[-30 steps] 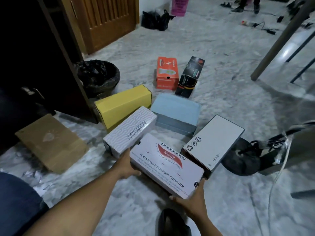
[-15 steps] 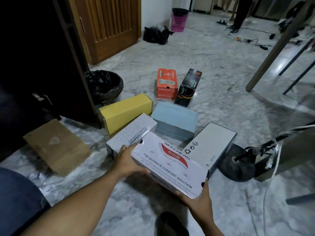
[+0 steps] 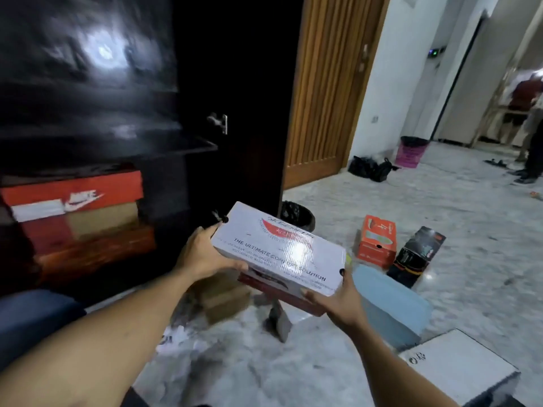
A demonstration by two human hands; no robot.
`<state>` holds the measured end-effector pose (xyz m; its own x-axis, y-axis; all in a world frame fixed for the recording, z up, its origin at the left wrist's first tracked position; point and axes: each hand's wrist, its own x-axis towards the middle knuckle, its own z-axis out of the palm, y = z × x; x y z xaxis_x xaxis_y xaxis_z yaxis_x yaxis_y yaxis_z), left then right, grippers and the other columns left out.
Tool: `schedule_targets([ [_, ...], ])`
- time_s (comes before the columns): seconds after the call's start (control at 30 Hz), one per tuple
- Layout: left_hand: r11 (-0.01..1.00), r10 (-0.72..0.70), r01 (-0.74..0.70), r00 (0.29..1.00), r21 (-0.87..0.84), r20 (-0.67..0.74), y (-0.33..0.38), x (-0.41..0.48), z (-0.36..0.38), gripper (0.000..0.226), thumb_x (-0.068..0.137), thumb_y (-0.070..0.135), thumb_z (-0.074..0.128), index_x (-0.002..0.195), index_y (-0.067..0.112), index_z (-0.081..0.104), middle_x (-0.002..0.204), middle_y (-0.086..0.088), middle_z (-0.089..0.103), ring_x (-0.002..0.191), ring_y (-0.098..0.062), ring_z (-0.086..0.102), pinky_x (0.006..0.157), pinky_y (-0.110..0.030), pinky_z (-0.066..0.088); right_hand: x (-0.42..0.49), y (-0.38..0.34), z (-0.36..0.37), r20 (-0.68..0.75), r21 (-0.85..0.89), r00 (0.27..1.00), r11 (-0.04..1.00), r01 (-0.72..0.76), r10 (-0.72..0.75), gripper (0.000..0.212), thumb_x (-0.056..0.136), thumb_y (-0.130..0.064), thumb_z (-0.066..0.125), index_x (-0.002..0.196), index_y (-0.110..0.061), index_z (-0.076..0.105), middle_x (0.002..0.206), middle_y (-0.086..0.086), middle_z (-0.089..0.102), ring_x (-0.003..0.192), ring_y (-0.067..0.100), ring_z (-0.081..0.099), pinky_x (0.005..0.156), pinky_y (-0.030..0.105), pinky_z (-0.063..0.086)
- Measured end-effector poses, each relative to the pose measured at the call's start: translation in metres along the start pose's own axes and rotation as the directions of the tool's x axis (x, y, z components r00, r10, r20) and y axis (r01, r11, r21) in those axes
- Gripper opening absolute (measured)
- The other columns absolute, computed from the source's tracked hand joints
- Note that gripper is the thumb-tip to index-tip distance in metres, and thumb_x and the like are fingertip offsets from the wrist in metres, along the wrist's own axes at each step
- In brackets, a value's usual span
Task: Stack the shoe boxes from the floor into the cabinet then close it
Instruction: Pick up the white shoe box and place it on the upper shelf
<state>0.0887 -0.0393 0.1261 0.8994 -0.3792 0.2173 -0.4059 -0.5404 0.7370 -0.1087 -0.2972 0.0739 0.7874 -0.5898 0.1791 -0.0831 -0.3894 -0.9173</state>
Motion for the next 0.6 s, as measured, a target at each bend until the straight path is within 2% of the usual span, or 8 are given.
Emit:
schedule_targets([
  [0.07,0.999,-0.012,0.015,0.993,0.029,-0.117,-0.004,-0.002,-0.05,0.121,0.018,0.079,0.086,0.128,0.035,0.062,0.105,0.005,0.061,0.105,-0.016,0.057,0.096,-0.036,0.051,0.025,-0.043,0.021,0.08,0.031,0.992,0.995,0.098,-0.1,0.096,0.053,-0.038,0.096,0.133,-0.029,0.044,0.112,-0.021,0.067,0.105,-0.004,0.063,0.078,0.015,0.052],
  [0.17,0.998,0.009,0.009,0.963,0.066,-0.269,0.007,-0.009,-0.111,0.096,0.029,0.068,0.093,0.115,0.034,0.066,0.1,0.011,0.069,0.099,-0.016,0.06,0.091,-0.035,0.052,0.055,-0.098,0.051,0.155,0.066,0.966,0.978,0.198,-0.206,0.107,0.051,-0.052,0.095,0.14,-0.033,0.039,0.12,-0.021,0.065,0.109,-0.006,0.061,0.09,0.027,0.052],
  [0.23,0.996,0.007,0.025,0.935,0.086,-0.354,0.022,-0.013,-0.142,0.087,0.039,0.051,0.098,0.117,0.031,0.067,0.091,0.01,0.061,0.096,-0.017,0.053,0.088,-0.033,0.047,0.075,-0.127,0.066,0.198,0.106,0.947,0.966,0.235,-0.252,0.117,0.047,-0.059,0.095,0.144,-0.039,0.032,0.124,-0.016,0.066,0.113,0.001,0.063,0.098,0.036,0.053],
  [0.3,0.991,0.008,0.049,0.904,0.121,-0.427,0.03,-0.007,-0.166,0.087,0.046,0.047,0.098,0.124,0.028,0.064,0.084,0.017,0.048,0.098,-0.02,0.05,0.084,-0.031,0.041,0.098,-0.152,0.082,0.252,0.12,0.925,0.958,0.262,-0.285,0.121,0.046,-0.061,0.094,0.144,-0.045,0.025,0.124,-0.013,0.067,0.114,0.009,0.065,0.099,0.044,0.054],
  [0.33,0.988,-0.001,0.07,0.894,0.139,-0.447,0.031,0.001,-0.175,0.094,0.044,0.053,0.096,0.128,0.03,0.061,0.084,0.018,0.043,0.102,-0.023,0.052,0.086,-0.031,0.042,0.11,-0.163,0.09,0.28,0.129,0.909,0.95,0.285,-0.31,0.119,0.048,-0.061,0.094,0.143,-0.047,0.024,0.121,-0.013,0.068,0.111,0.009,0.067,0.098,0.045,0.055],
  [0.43,0.989,-0.056,0.115,0.876,0.095,-0.48,0.017,0.043,-0.196,0.111,0.028,0.076,0.086,0.129,0.04,0.057,0.103,0.004,0.05,0.106,-0.022,0.055,0.095,-0.04,0.051,0.154,-0.185,0.12,0.298,0.156,0.881,0.93,0.334,-0.367,0.126,0.05,-0.063,0.092,0.149,-0.047,0.015,0.119,-0.017,0.068,0.111,0.007,0.066,0.099,0.042,0.053],
  [0.5,0.993,-0.074,0.109,0.86,0.039,-0.505,0.0,0.082,-0.205,0.108,0.026,0.076,0.087,0.124,0.036,0.063,0.111,0.002,0.056,0.102,-0.016,0.059,0.093,-0.037,0.054,0.185,-0.192,0.145,0.298,0.196,0.872,0.919,0.343,-0.389,0.123,0.053,-0.06,0.092,0.148,-0.047,0.014,0.119,-0.016,0.068,0.11,0.007,0.066,0.097,0.04,0.055],
  [0.6,0.995,-0.081,0.099,0.826,0.002,-0.558,-0.022,0.143,-0.215,0.106,0.025,0.077,0.085,0.119,0.032,0.065,0.11,0.002,0.063,0.098,-0.014,0.064,0.085,-0.035,0.058,0.223,-0.199,0.185,0.267,0.247,0.876,0.908,0.34,-0.401,0.106,0.062,-0.056,0.089,0.144,-0.052,0.021,0.118,-0.015,0.068,0.103,0.008,0.069,0.09,0.035,0.057],
])
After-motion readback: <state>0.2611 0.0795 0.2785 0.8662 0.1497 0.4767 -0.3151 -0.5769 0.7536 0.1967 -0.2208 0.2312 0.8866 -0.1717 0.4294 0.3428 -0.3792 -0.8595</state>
